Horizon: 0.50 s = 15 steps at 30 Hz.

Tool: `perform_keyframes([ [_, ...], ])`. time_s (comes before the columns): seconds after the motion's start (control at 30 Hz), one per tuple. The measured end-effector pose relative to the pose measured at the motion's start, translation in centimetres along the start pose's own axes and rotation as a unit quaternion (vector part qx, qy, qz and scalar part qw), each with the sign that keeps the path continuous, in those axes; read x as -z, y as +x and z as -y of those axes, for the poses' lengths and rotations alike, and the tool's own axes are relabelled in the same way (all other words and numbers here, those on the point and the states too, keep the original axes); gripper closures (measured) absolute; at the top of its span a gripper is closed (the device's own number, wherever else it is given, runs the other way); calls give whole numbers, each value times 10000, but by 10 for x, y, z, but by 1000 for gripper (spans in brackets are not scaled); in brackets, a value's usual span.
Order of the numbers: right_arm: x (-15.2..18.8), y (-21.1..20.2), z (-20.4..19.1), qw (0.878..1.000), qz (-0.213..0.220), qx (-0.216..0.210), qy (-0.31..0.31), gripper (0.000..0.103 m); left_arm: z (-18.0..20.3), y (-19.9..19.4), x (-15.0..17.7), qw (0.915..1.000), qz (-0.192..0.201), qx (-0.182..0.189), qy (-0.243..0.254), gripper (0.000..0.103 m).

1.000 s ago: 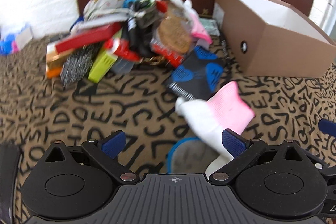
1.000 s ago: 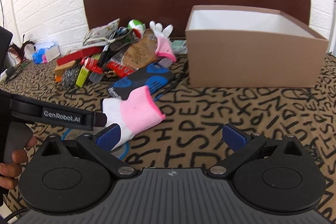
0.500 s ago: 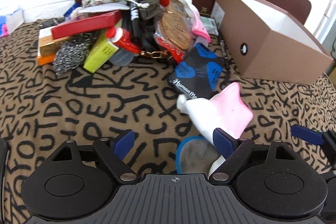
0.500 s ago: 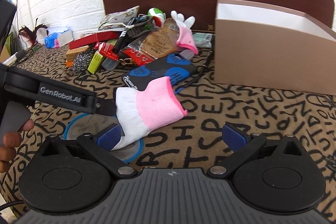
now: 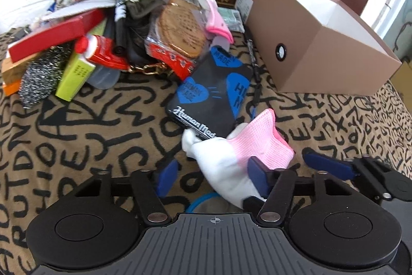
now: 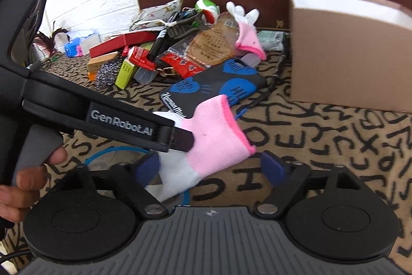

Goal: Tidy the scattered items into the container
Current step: 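Close the left gripper on the pink-and-white glove and lift it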

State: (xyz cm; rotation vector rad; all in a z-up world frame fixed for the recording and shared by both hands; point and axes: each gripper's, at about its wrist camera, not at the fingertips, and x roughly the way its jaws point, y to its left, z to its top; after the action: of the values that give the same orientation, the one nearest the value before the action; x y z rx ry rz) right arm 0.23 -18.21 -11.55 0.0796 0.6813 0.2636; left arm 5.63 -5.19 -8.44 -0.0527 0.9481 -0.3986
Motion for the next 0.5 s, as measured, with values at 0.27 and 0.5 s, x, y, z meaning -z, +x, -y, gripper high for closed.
perform_keyframes([
  [0.27, -5, -8, -10, 9998, 118, -97, -148, 86, 1, -7, -1, 10000, -48, 33, 72, 94],
  [0.5, -16, -33, -32, 9959, 443, -519, -594, 96, -7, -41, -1, 9997, 241, 31, 64, 98],
])
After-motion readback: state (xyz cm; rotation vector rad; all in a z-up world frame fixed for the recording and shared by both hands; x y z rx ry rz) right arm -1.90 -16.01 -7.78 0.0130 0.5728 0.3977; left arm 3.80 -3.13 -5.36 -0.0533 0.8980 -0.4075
